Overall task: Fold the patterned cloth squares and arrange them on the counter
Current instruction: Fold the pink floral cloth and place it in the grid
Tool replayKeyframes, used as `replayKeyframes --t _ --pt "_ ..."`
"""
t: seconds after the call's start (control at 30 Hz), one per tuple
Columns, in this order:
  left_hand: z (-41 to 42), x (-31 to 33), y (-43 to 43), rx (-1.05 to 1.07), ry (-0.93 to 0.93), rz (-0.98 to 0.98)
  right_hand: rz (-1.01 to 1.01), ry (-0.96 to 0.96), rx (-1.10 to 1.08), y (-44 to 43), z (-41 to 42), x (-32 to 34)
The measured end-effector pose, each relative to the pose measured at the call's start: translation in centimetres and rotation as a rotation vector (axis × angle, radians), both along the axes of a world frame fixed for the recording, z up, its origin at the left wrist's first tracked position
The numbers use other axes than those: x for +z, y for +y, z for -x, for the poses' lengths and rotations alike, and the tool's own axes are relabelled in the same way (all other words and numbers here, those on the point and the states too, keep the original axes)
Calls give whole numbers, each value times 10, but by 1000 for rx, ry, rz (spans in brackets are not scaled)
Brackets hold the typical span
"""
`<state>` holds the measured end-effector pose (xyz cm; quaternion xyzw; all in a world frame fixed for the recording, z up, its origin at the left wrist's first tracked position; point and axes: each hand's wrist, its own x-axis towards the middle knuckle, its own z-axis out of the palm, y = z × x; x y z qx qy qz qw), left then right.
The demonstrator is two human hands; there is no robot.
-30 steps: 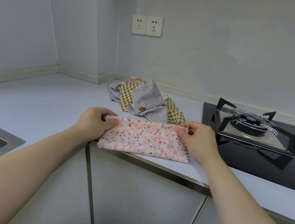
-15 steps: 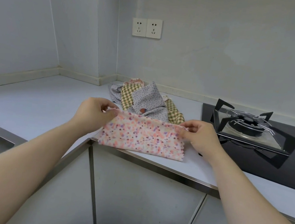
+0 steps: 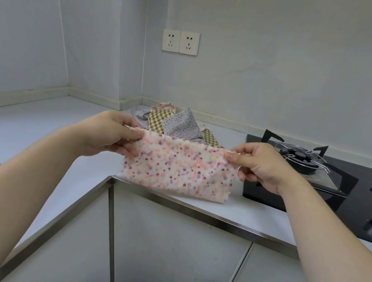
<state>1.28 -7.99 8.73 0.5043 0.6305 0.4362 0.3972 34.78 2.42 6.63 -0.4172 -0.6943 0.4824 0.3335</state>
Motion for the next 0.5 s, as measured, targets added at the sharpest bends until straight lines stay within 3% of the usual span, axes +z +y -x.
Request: replayKeyframes --t 0.07,0.2,0.27,0.37,0.43,0.5 --pt "0 2 -3 -41 -50 35 36 -3 13 -1 -2 0" --pt "0 5 -5 -122 28 122 81 -41 66 -4 -2 6" --pt "-3 2 -1 -68 18 19 57 -8 46 -4 2 10" --pt "-8 -6 7 72 -89 -243 -179 115 -81 -4 9 6" --pt "-8 -17 12 71 -109 -312 -384 56 -173 -4 8 -4" --pt "-9 -33 16 44 26 -275 -456 -71 -186 -5 5 -16"
